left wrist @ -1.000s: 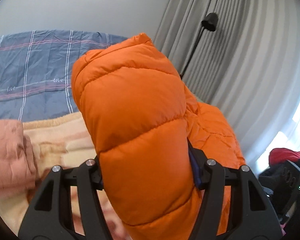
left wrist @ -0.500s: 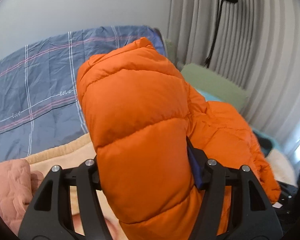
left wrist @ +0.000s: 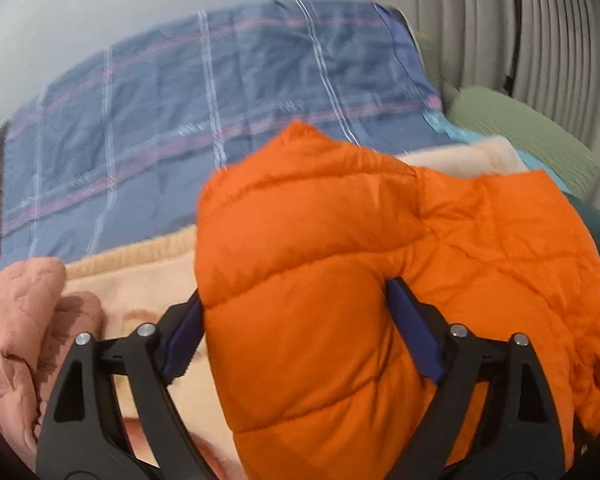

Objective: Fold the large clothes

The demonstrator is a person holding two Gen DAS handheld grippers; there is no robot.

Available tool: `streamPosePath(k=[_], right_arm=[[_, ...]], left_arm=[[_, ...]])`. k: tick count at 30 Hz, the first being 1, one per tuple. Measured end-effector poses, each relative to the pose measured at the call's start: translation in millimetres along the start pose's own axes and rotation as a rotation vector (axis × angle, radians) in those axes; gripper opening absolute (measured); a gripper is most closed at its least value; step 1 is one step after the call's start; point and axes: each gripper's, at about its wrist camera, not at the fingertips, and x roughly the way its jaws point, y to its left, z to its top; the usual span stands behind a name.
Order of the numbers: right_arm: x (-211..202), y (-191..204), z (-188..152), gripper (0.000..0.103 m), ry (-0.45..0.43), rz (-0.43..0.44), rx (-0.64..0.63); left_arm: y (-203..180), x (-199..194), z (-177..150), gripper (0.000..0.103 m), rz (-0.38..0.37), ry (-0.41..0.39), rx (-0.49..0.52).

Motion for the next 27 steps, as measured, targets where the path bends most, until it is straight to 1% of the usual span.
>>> streamPosePath(k=[2, 3, 5, 8, 10, 11, 12, 13, 14, 18, 19, 22, 23, 24, 25, 26, 27], right_arm=[[3.4, -3.4, 1.5, 0.024, 0.001, 0.005, 0.008], [3.9, -3.8, 1.8, 0.024, 0.001, 0.011, 0.013], [4.9, -9.1, 1.0, 0.028, 0.005, 0.04, 0.039], [9.6, -18.7, 6.6, 0.029, 0.008, 0.096, 0.072], [11.2, -20.4, 8.7, 0.029, 0.011, 0.124, 0.088], [11.7, -22.9, 9.1, 0.029, 0.013, 0.145, 0.103], [10.7, -23.1, 8.7, 0.029, 0.013, 0.155, 0.111], [10.8, -25.3, 9.3, 0.029, 0.012, 0.171, 0.124], [10.5, -25.8, 10.0, 0.03, 0.012, 0.181, 0.131], [7.1, -23.2, 9.8, 0.034, 0.006, 0.189, 0.135], [5.6, -23.3, 9.5, 0.035, 0.005, 0.193, 0.141], [-6.5, -31.6, 6.2, 0.04, -0.01, 0.221, 0.203], [-10.9, -34.7, 4.2, 0.039, -0.016, 0.227, 0.218], [-12.4, -35.2, 2.9, 0.034, -0.008, 0.232, 0.225], [-6.1, -35.4, 2.4, 0.024, 0.037, 0.268, 0.25], [1.1, -36.1, 1.7, 0.02, 0.074, 0.292, 0.292], [10.4, -38.0, 1.4, 0.018, 0.105, 0.308, 0.366]], left_arm=[[-6.9, 0.9, 0.4, 0.09, 0.058, -0.036, 0.04], [-12.3, 0.2, 0.2, 0.091, 0.101, -0.057, 0.086], [-18.4, -0.4, -0.9, 0.091, 0.156, -0.055, 0.146], [-12.0, -5.9, 1.8, 0.091, 0.167, -0.035, 0.153], [-4.3, -16.4, 5.3, 0.091, 0.184, -0.028, 0.129], [-0.5, -23.5, 6.0, 0.091, 0.169, -0.03, 0.105], [5.2, -37.1, 3.5, 0.091, 0.115, -0.039, 0.066], [7.8, -45.7, 0.3, 0.091, 0.066, -0.044, 0.045], [10.8, -59.2, -6.9, 0.091, 0.002, -0.048, 0.029], [10.1, -89.8, -46.7, 0.092, -0.107, -0.025, 0.04], [9.9, -94.5, -58.8, 0.092, -0.117, -0.02, 0.049], [10.0, -97.9, -81.5, 0.092, -0.094, -0.023, 0.095], [10.8, -97.6, -83.4, 0.092, -0.089, -0.028, 0.107], [11.0, -96.9, -85.1, 0.094, -0.081, -0.032, 0.121], [8.5, -92.7, -84.6, 0.096, -0.055, -0.037, 0.149], [2.5, -86.6, -83.8, 0.097, 0.0, -0.05, 0.195], [-2.4, -81.3, -82.0, 0.098, 0.034, -0.061, 0.224]])
